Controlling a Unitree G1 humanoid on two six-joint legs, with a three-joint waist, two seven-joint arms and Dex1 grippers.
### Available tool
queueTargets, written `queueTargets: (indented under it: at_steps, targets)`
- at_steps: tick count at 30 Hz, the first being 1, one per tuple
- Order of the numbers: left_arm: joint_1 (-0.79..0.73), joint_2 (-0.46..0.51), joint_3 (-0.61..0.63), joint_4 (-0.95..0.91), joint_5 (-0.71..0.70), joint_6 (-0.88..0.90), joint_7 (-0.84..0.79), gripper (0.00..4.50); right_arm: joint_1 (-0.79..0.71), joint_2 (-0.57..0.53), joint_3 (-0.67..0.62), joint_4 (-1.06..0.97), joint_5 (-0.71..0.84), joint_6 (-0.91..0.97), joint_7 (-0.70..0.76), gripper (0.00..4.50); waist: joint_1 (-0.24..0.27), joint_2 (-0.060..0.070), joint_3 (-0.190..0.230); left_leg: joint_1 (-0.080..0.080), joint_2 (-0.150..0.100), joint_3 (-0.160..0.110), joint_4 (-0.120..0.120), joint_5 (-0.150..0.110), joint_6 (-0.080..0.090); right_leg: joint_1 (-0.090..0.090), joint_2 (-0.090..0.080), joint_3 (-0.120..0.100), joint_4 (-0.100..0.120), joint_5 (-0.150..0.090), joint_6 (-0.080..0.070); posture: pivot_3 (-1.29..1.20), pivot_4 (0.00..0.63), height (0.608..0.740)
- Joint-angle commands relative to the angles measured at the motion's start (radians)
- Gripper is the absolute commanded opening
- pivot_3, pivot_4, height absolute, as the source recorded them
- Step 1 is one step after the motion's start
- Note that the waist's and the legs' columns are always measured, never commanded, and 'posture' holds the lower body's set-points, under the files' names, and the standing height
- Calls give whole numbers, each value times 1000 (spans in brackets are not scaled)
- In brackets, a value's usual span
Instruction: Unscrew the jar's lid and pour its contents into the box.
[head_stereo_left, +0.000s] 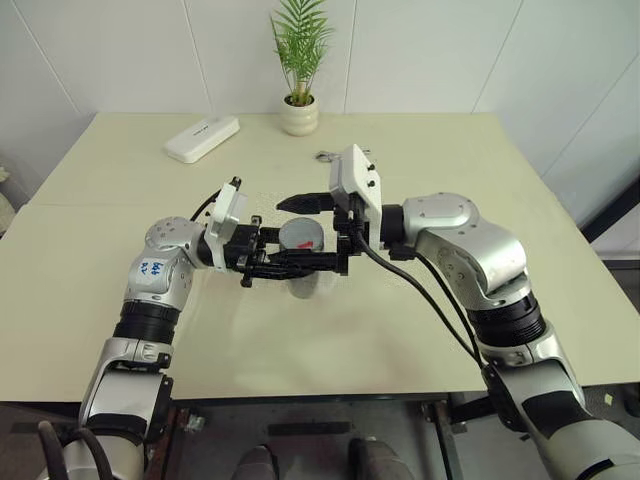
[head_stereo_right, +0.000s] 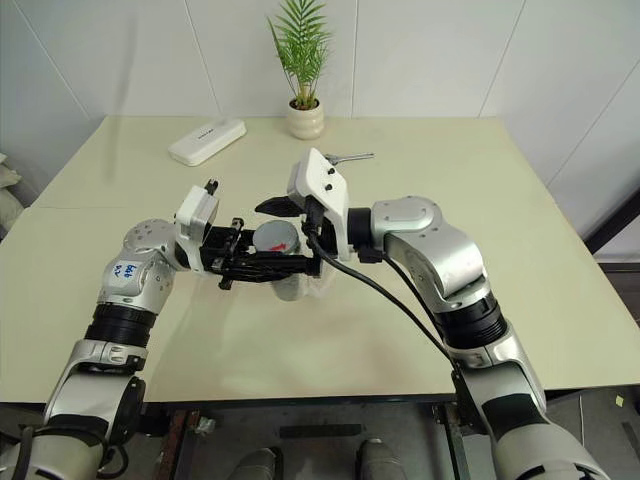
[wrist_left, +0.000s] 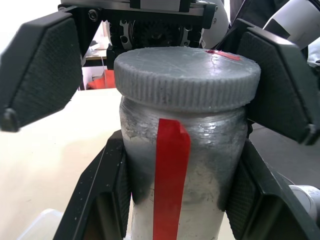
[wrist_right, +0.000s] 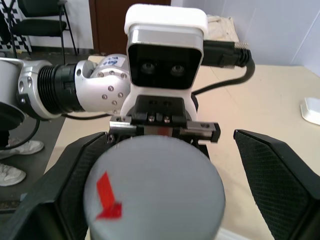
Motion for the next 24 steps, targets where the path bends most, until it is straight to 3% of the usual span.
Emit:
queueTargets:
  at_steps: [1,24]
  targets:
    - [4,13,11,-55,-37,-5,-89,2001,2,-36,-70,-28,0,11,-39,4223,0,0,0,0,0,0,0,0,0,0,0,0,0,0,0,0,150,740]
    - [44,29,34,-81,-35,16,-73,2001,37,-157,-147,-130,93,96,-84,4223,1,0,0,0,0,0,0,0,0,0,0,0,-1,0,0,0,150,740]
